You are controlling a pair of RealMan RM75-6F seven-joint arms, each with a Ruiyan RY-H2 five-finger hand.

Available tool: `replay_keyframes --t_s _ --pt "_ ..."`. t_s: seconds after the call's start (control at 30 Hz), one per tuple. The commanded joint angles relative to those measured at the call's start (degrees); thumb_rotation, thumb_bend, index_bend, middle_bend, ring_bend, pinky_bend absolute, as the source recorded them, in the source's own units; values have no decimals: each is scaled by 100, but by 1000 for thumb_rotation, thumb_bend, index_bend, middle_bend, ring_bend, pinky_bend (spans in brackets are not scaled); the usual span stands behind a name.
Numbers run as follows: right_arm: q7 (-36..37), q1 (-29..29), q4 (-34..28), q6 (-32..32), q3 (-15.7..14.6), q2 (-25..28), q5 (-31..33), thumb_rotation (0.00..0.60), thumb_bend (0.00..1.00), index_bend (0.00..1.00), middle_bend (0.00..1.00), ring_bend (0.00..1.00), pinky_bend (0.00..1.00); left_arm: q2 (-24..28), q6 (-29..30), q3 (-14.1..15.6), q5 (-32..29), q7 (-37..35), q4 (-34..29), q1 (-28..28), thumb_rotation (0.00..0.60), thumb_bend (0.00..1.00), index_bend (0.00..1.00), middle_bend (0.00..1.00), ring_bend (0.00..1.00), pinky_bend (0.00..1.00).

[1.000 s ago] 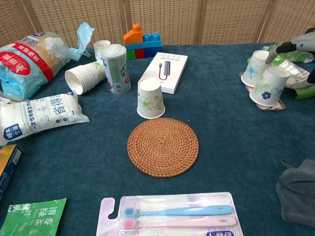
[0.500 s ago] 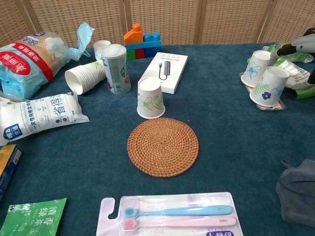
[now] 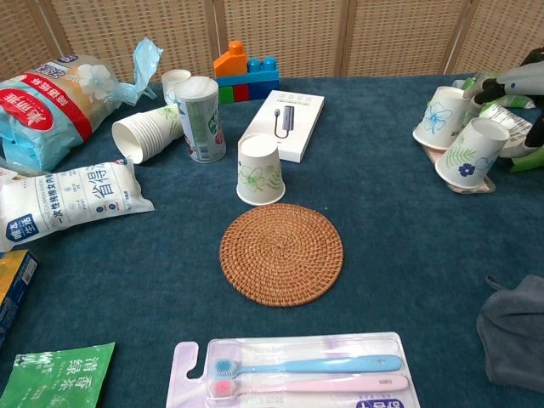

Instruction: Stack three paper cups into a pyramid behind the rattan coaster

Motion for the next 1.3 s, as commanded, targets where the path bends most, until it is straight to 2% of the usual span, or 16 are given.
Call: replay_keyframes --t_s 0.03,0.27,0.53,0.73,1.03,1.3 --pt "39 2 55 9 1 -37 10 600 327 312 1 0 0 3 11 -11 12 -4 1 7 600 400 49 0 0 93" --pt "118 -49 26 174 4 -28 -130 600 325 393 69 0 0 -11 -11 -34 29 -9 4 8 600 401 49 0 0 93" --pt "-22 -122 -313 380 -20 185 -142 600 325 402 78 0 0 -47 -25 -70 54 -10 26 -5 600 401 49 0 0 93" --pt "-222 -187 -836 634 -36 465 -214 600 324 402 79 0 0 -63 -40 -75 78 -50 55 -10 600 401 48 0 0 93" --pt "-726 -217 -2006 1011 -89 955 -519 600 323 406 82 0 0 -153 -47 -57 161 -101 193 -11 600 401 49 0 0 92" --pt "-1293 -63 -2784 1042 -121 1123 -447 600 322 404 82 0 0 -222 -84 -42 168 -262 339 -30 600 401 51 0 0 92"
